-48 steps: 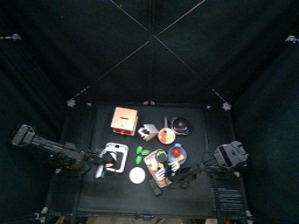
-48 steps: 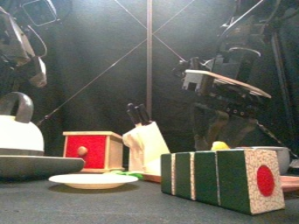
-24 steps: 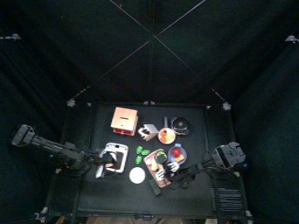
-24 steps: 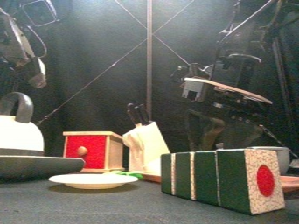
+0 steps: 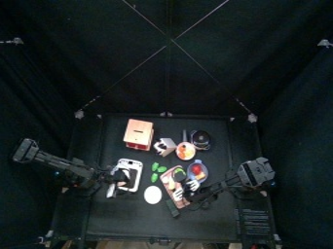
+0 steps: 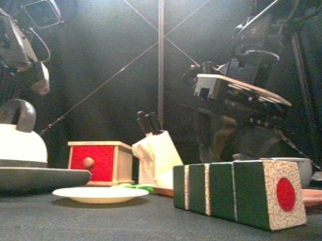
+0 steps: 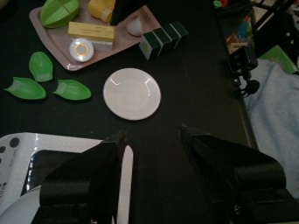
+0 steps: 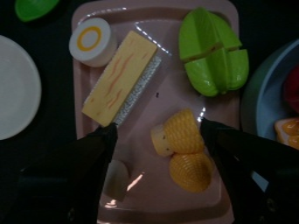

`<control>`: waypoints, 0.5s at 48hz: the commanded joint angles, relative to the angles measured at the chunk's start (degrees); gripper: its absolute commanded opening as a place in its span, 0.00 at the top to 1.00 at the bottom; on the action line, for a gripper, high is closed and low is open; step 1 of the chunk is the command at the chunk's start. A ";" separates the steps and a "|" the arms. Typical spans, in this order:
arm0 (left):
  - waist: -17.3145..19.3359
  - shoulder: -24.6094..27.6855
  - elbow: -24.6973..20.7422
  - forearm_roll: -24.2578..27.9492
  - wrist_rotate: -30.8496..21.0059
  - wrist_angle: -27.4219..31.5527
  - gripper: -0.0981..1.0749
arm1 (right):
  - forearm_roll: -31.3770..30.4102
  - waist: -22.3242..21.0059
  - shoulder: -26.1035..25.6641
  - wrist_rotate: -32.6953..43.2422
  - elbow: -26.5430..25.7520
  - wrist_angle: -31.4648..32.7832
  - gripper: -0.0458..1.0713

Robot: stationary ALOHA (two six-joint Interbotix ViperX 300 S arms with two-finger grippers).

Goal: Place corn bottom on plate

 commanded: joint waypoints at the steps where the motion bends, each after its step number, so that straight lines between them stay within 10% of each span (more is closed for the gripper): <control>1: 0.09 -0.18 -0.70 0.18 0.00 -0.44 0.17 | -1.76 0.09 -3.43 0.09 -1.32 0.62 0.03; 24: 0.18 -0.18 -0.70 0.09 0.00 -0.44 0.17 | -5.89 -0.62 -3.69 -3.87 -1.05 2.55 0.03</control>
